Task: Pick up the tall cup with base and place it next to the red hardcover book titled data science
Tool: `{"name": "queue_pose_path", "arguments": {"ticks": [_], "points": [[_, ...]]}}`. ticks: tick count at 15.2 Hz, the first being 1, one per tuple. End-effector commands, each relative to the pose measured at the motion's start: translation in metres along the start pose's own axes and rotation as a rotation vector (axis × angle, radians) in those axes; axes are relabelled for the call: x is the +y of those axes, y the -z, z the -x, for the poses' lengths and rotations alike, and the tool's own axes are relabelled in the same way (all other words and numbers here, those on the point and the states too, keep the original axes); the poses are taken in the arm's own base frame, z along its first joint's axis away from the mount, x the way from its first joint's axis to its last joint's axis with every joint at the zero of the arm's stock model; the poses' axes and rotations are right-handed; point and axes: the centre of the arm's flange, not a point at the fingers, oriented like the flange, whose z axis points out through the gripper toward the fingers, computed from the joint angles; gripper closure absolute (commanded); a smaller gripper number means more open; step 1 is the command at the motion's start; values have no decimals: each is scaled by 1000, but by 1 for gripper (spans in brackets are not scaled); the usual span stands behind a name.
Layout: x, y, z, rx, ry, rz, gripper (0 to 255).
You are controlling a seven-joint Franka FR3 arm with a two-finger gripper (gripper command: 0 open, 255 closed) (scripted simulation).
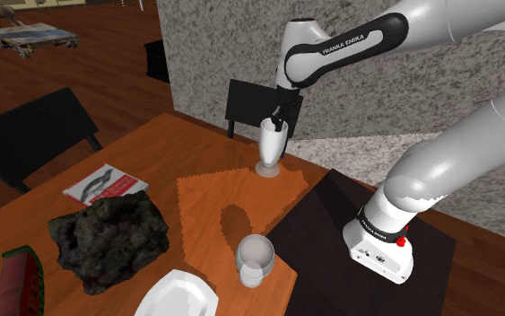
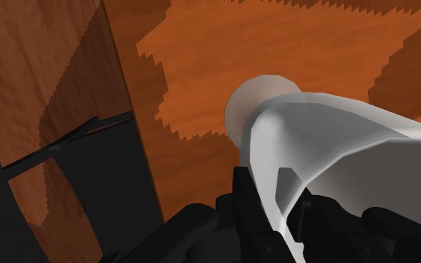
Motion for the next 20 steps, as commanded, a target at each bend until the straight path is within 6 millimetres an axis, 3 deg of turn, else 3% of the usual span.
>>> {"name": "queue_pose_path", "arguments": {"ticks": [1, 20], "points": [[0, 11, 1, 0, 0, 0, 255], [0, 111, 1, 0, 0, 0, 255]]}}
